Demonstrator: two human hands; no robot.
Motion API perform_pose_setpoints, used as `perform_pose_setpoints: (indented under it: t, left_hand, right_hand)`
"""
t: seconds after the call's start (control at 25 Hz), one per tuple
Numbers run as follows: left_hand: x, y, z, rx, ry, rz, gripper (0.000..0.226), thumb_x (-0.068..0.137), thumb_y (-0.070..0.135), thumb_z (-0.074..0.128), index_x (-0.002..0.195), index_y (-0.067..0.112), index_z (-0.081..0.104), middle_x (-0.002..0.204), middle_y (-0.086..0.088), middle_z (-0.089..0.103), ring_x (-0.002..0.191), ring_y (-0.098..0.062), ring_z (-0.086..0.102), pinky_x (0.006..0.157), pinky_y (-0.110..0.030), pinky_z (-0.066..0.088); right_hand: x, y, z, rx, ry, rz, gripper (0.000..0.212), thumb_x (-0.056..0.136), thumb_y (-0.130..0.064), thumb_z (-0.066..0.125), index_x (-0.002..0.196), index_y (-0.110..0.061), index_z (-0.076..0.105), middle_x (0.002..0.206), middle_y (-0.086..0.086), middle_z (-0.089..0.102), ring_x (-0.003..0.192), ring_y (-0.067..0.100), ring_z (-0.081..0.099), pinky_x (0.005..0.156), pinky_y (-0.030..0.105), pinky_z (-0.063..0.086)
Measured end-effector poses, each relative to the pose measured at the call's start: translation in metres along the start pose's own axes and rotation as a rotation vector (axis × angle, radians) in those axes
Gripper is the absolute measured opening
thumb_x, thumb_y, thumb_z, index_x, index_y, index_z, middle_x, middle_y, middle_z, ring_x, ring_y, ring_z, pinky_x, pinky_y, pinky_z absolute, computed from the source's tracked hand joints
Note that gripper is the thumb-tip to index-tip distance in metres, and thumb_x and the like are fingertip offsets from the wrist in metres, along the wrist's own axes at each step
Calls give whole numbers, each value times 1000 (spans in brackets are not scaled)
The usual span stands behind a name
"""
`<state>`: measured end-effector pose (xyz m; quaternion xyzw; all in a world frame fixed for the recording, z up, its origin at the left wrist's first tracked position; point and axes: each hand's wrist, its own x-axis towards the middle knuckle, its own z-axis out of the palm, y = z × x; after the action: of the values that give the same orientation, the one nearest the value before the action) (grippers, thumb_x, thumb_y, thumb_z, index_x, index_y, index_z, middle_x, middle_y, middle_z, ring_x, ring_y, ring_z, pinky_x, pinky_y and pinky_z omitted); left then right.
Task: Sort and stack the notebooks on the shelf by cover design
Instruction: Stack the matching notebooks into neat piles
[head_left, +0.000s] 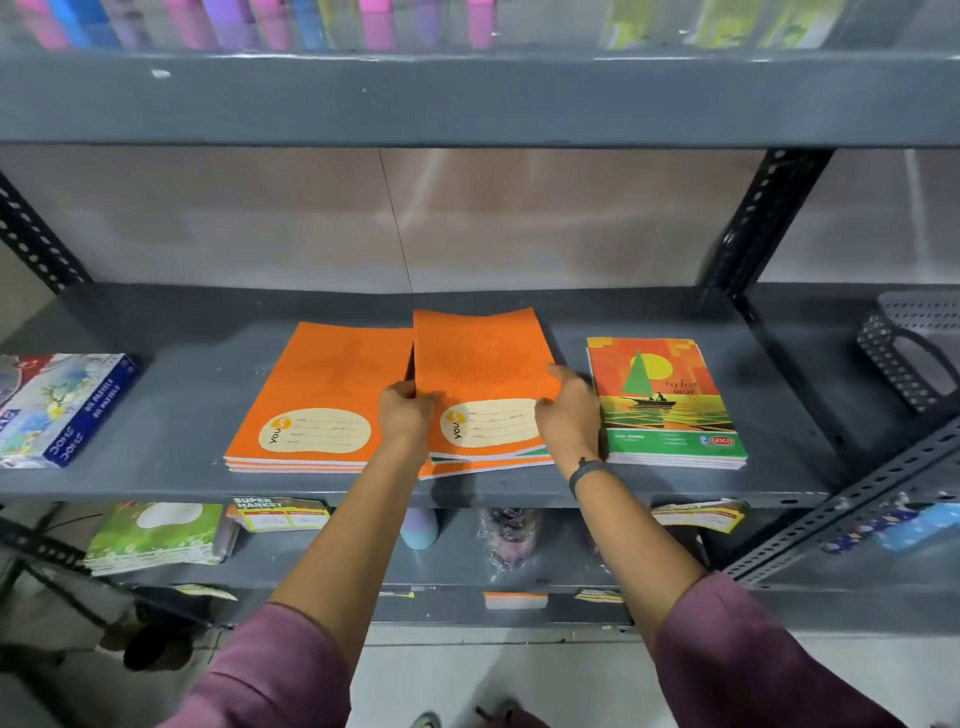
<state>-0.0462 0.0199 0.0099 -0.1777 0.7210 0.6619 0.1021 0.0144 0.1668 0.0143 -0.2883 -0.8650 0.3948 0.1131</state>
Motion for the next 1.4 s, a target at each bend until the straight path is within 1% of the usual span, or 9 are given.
perform_pose_setpoints:
  t: [0.16,0.36,0.6,0.68,0.76,0.88,1.04,1.24,1.4]
  left_hand:
    - [20,8,-61,87,117,209,5,80,3,60,82,7,63,81,-10,58,78,-23,51,74,-40,46]
    - [52,14,-147,522,333,326,9,81,7,56,73,9,54,75,-17,51,72,-30,47,66,-32,35]
    - [49,2,-157,991,435,282,30,83,14,50,109,5,59,118,-23,54,112,-40,46,91,-47,38]
    - [33,4,-130,922,448,536,33,82,14,51,114,7,58,117,-21,55,109,-39,47,89,-45,39]
    - [11,2,-90,772,247,672,35,85,12,49,119,8,56,118,-20,56,110,-36,49,92,-41,40]
    - [-13,-10,-31,753,-48,555,46,89,16,44,133,4,39,124,-23,53,117,-38,46,96,-41,41]
    - [-21,-21,9,948,-182,374,66,90,22,40,145,4,8,139,-24,40,126,-41,34,101,-46,35]
    - [-4,-16,23,368,-2,38,31,84,10,49,112,-2,55,117,-26,61,110,-41,55,88,-41,46]
    - [2,-9,28,-52,17,-90,24,84,1,55,107,-4,61,115,-22,64,99,-30,60,85,-33,45]
  right_hand:
    - [-16,-47,37,86,-44,-59,53,89,9,47,136,-16,52,121,18,66,103,36,65,90,38,55]
    - [-44,-97,104,109,-223,-147,57,88,13,42,136,-16,52,134,15,59,115,33,60,100,35,49]
    - [-48,-87,119,-141,-126,-159,44,90,-4,56,133,-15,55,127,12,63,123,33,51,99,39,48]
    - [-37,-78,102,-136,39,-128,42,88,-15,60,130,-16,57,129,9,61,127,32,46,101,40,43]
    - [-26,-65,82,-156,157,-31,45,88,-20,60,133,-19,54,138,7,55,132,29,40,104,42,37]
    - [-15,-38,57,-285,175,123,48,88,-24,57,135,-18,50,146,13,42,137,33,31,106,45,31]
    - [-10,-12,43,-291,51,157,48,91,-24,54,138,-15,46,142,16,46,132,37,37,106,46,33]
    - [-8,-4,32,-180,58,110,45,91,-14,53,136,-16,50,141,12,51,130,37,42,105,45,37]
    - [0,-1,16,-81,38,101,43,92,-17,56,134,-18,53,134,13,58,123,36,51,101,42,44]
